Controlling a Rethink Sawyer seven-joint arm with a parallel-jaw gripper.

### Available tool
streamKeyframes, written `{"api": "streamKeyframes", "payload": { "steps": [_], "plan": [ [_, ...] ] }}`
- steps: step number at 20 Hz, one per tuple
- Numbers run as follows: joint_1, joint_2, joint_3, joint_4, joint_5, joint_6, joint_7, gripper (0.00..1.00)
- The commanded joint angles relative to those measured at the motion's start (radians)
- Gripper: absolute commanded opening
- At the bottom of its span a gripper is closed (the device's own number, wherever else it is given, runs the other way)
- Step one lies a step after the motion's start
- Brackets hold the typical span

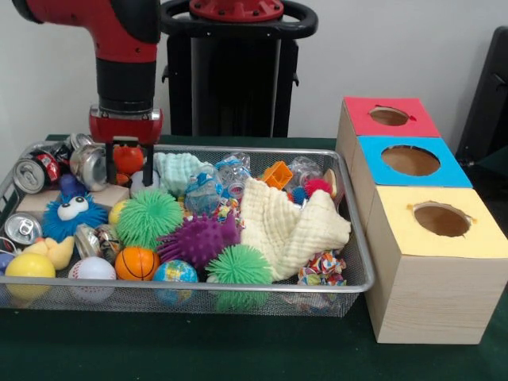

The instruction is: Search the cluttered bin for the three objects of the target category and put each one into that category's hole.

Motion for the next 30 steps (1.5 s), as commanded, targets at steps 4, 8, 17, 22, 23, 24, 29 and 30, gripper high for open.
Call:
{"api": "streamKeyframes", "payload": {
  "steps": [4,8,17,22,23,24,29,30],
  "plan": [
    [-0.003,0.281,-0.151,0.020,-0.173,-0.290,0.111,1.00],
    [-0.028,0.346,-0.171,-0.003,-0.200,-0.322,0.099,1.00],
    [-0.062,0.378,-0.166,-0.035,-0.240,-0.285,0.088,1.00],
    [-0.063,0.378,-0.168,-0.038,-0.235,-0.277,0.087,1.00],
    [-0.066,0.382,-0.166,-0.041,-0.238,-0.278,0.087,1.00],
    [-0.069,0.385,-0.163,-0.045,-0.241,-0.278,0.087,1.00],
    [-0.091,0.387,-0.141,-0.054,-0.260,-0.254,0.081,1.00],
    [-0.096,0.388,-0.136,-0.056,-0.265,-0.249,0.080,1.00]
  ]
}}
